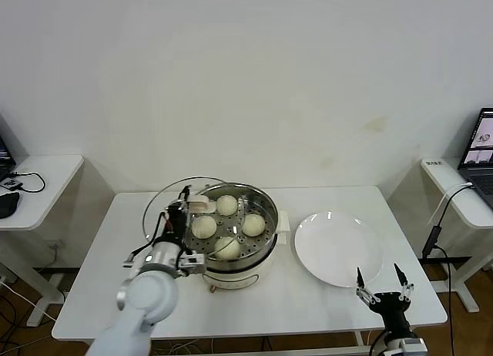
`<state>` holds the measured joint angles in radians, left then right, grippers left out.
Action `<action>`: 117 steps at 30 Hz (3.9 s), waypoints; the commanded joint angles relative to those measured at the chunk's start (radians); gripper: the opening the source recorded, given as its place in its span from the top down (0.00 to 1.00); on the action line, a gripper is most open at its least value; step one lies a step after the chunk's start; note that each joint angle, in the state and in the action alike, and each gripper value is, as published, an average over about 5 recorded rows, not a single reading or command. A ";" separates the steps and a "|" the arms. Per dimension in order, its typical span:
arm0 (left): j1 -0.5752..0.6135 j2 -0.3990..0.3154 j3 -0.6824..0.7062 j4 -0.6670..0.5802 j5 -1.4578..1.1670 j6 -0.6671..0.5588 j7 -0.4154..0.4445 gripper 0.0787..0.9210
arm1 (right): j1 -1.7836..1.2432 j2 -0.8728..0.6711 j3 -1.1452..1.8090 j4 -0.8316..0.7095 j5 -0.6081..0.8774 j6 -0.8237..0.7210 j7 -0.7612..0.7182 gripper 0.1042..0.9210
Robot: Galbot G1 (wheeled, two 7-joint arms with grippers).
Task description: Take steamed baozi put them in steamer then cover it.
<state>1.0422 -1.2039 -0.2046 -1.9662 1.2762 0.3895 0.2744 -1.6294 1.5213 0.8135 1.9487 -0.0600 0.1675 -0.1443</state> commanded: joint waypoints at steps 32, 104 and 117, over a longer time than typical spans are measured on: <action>-0.031 -0.337 0.066 0.182 0.318 -0.004 0.026 0.92 | 0.005 -0.002 -0.038 -0.041 -0.049 0.006 0.002 0.12; 0.847 -0.094 -0.376 -0.126 -1.476 -0.549 -0.480 0.12 | -0.248 -0.178 -0.194 0.143 0.216 -0.077 -0.003 0.12; 0.895 -0.119 -0.362 -0.130 -1.411 -0.563 -0.456 0.12 | -0.268 -0.172 -0.210 0.158 0.208 -0.101 0.014 0.12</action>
<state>1.8871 -1.3144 -0.5545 -2.1108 -0.1110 -0.1383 -0.1867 -1.8731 1.3599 0.6157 2.0881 0.1271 0.0822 -0.1420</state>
